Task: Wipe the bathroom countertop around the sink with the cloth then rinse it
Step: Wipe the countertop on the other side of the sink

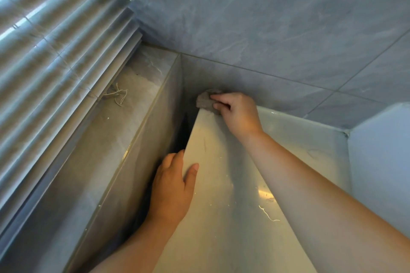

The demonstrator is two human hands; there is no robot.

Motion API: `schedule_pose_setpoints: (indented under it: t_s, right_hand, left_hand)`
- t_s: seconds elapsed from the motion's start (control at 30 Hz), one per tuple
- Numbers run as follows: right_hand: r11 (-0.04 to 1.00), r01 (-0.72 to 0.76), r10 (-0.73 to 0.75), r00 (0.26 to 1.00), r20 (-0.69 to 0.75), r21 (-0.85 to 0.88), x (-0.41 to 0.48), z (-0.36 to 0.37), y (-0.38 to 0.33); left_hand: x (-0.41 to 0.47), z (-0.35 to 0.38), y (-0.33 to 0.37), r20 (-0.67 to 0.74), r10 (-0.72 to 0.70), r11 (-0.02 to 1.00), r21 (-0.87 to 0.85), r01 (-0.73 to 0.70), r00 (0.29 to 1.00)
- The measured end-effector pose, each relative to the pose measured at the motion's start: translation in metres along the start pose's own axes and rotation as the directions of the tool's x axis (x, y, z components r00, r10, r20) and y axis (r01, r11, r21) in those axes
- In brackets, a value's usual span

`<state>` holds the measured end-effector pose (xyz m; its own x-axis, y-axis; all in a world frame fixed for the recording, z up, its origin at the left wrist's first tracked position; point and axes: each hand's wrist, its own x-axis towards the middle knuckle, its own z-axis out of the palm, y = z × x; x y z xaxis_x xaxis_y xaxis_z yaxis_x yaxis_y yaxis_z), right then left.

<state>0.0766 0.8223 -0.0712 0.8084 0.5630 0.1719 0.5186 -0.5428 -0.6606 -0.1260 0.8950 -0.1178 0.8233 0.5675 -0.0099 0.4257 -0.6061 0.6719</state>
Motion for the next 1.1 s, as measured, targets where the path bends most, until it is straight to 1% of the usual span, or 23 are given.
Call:
schedule_pose_setpoints:
  t_s: [0.1, 0.2, 0.37, 0.43, 0.53, 0.57, 0.63, 0.7, 0.8, 0.83, 0.87, 0.9, 0.93, 0.97, 1.0, 1.1]
  right_hand:
    - [1.000, -0.025, 0.026, 0.999, -0.022, 0.016, -0.001, 0.010, 0.004]
    - [0.998, -0.047, 0.047, 0.999, 0.011, 0.050, -0.003, 0.011, 0.004]
    - [0.999, 0.006, -0.009, 0.997, 0.071, 0.036, -0.018, 0.017, -0.004]
    - [0.999, 0.049, -0.050, 0.996, 0.069, 0.022, -0.028, 0.019, -0.005]
    - [0.995, 0.088, -0.091, 0.993, 0.072, 0.045, -0.046, 0.020, -0.009]
    - [0.994, 0.091, -0.095, 0.993, 0.074, 0.061, -0.052, 0.020, -0.009]
    - [0.993, 0.091, -0.098, 0.992, 0.083, 0.081, -0.065, 0.019, -0.012]
    - [0.992, 0.085, -0.097, 0.987, 0.129, 0.098, -0.075, 0.017, -0.016]
    - [0.988, 0.034, -0.074, 0.959, 0.274, 0.150, -0.082, 0.006, -0.025]
    - [0.985, 0.019, -0.067, 0.958, 0.279, 0.170, -0.081, 0.001, -0.028]
    - [0.982, 0.014, -0.058, 0.972, 0.229, 0.189, -0.078, -0.004, -0.029]
    - [0.980, 0.016, -0.044, 0.989, 0.138, 0.196, -0.073, -0.007, -0.028]
    - [0.983, 0.020, -0.029, 0.999, 0.046, 0.185, -0.067, -0.010, -0.026]
    - [0.987, 0.016, -0.014, 1.000, -0.015, 0.159, -0.061, -0.010, -0.024]
    - [0.992, 0.005, 0.000, 0.999, -0.041, 0.124, -0.055, -0.007, -0.021]
    - [0.999, -0.016, 0.016, 1.000, 0.000, 0.042, -0.050, 0.010, -0.012]
  left_hand:
    - [0.000, 0.000, 0.001, -0.008, -0.004, 1.000, -0.003, 0.004, 1.000]
    - [0.000, -0.002, 0.002, -0.007, -0.011, 1.000, -0.010, 0.010, 1.000]
    - [0.000, -0.002, 0.002, 0.013, -0.030, 0.999, -0.022, 0.030, 0.999]
    - [-0.002, -0.004, 0.001, 0.005, -0.059, 0.994, -0.093, 0.060, 0.998]
    - [-0.009, -0.010, 0.001, -0.057, -0.200, 0.934, -0.313, 0.173, 0.978]
    - [-0.012, -0.012, 0.000, -0.064, -0.216, 0.922, -0.342, 0.182, 0.974]
    - [-0.021, -0.014, -0.003, -0.037, -0.205, 0.937, -0.298, 0.185, 0.978]
    - [-0.030, -0.015, -0.010, -0.010, -0.228, 0.933, -0.290, 0.215, 0.974]
    - [-0.041, -0.018, -0.016, 0.016, -0.267, 0.910, -0.325, 0.258, 0.964]
    - [-0.043, -0.020, -0.016, 0.028, -0.264, 0.908, -0.329, 0.259, 0.964]
    - [-0.044, -0.021, -0.017, 0.044, -0.256, 0.908, -0.333, 0.256, 0.966]
    - [-0.044, -0.022, -0.018, 0.059, -0.245, 0.907, -0.340, 0.250, 0.968]
    - [-0.044, -0.023, -0.018, 0.067, -0.240, 0.904, -0.348, 0.248, 0.969]
    - [-0.044, -0.024, -0.018, 0.075, -0.244, 0.896, -0.364, 0.255, 0.967]
    - [-0.044, -0.025, -0.018, 0.085, -0.255, 0.885, -0.382, 0.268, 0.963]
    - [-0.042, -0.028, -0.014, 0.118, -0.264, 0.862, -0.417, 0.290, 0.957]
